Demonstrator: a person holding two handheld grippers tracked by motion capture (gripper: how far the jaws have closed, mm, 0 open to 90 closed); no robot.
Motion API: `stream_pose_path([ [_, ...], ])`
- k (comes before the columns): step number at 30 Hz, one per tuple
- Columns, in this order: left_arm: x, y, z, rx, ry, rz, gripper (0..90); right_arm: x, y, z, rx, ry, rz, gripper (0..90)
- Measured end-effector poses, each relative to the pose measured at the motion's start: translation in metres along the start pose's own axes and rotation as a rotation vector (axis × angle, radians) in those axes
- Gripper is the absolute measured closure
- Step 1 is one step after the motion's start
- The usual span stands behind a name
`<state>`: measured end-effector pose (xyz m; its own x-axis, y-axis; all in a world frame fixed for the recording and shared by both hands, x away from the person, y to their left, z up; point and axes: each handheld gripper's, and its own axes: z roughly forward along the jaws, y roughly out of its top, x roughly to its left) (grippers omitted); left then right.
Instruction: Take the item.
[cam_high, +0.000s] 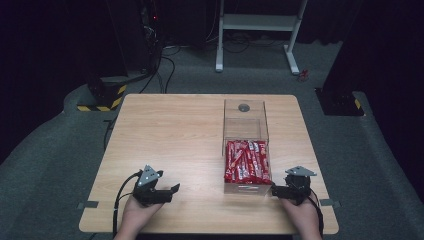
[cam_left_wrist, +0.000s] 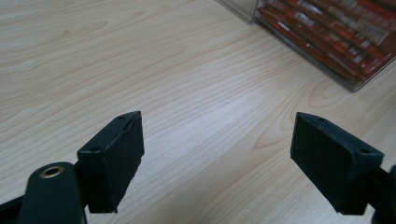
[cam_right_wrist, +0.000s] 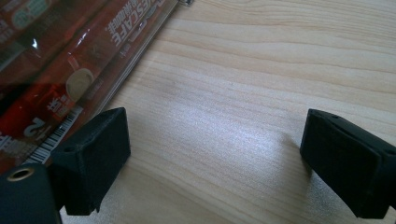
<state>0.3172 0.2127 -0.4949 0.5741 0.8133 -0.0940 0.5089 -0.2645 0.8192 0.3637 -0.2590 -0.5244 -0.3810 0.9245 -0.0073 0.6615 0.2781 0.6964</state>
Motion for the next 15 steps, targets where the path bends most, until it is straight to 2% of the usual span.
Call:
stream_pose_path([
  [4,-0.001,0.0,0.0,-0.007,-0.021,-0.016,18.2,0.0,0.0,0.0,0.001,-0.004,-0.001,8.1],
  [11,-0.006,0.006,-0.005,-0.026,-0.018,-0.003,18.3,0.0,0.0,0.0,0.001,-0.002,0.002,8.1],
  [15,-0.013,0.015,-0.007,-0.035,-0.027,0.036,18.6,0.0,-0.001,0.0,0.0,0.0,0.0,8.1],
])
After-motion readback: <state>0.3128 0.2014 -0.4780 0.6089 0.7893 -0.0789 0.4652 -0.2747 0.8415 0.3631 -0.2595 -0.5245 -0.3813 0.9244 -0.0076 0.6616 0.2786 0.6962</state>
